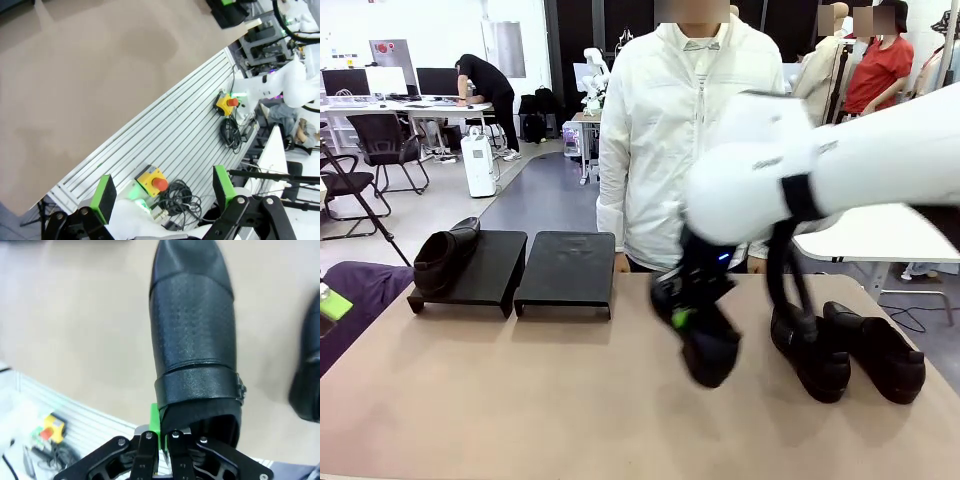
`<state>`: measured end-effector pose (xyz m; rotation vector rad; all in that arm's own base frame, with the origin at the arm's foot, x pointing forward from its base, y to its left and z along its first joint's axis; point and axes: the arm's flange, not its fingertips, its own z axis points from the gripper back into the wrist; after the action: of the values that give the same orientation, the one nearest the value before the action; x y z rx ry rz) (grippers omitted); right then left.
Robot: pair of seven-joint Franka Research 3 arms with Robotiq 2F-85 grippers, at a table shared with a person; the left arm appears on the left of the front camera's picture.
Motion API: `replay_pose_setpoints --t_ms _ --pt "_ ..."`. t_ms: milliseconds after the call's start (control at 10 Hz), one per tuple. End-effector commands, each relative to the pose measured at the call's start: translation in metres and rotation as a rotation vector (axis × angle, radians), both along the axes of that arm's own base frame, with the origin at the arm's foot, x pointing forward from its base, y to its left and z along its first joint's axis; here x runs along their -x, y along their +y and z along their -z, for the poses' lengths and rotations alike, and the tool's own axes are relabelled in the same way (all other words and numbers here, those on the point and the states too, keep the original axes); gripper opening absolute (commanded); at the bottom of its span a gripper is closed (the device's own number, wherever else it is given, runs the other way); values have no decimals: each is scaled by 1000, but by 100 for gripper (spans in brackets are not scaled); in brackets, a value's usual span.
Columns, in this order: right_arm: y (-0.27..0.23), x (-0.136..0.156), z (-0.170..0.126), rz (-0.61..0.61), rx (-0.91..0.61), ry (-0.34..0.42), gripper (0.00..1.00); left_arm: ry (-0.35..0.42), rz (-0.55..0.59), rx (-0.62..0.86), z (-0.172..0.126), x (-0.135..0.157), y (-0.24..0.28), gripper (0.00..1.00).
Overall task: Organize the shoes by placing them on the stand.
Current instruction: Pick up one Shoe and place it in the middle of the table.
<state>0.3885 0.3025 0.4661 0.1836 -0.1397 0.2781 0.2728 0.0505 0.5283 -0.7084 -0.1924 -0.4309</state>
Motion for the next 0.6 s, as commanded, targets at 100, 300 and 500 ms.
replay_pose_setpoints --t_ms 100,300,500 --pt "83 -12 38 72 -29 106 0 -13 13 22 0 -1 1 100" --pt "108 -15 51 146 -64 137 0 -13 13 22 0 -1 1 100" --pt "123 -23 67 217 -66 191 0 -13 13 22 0 -1 1 100"
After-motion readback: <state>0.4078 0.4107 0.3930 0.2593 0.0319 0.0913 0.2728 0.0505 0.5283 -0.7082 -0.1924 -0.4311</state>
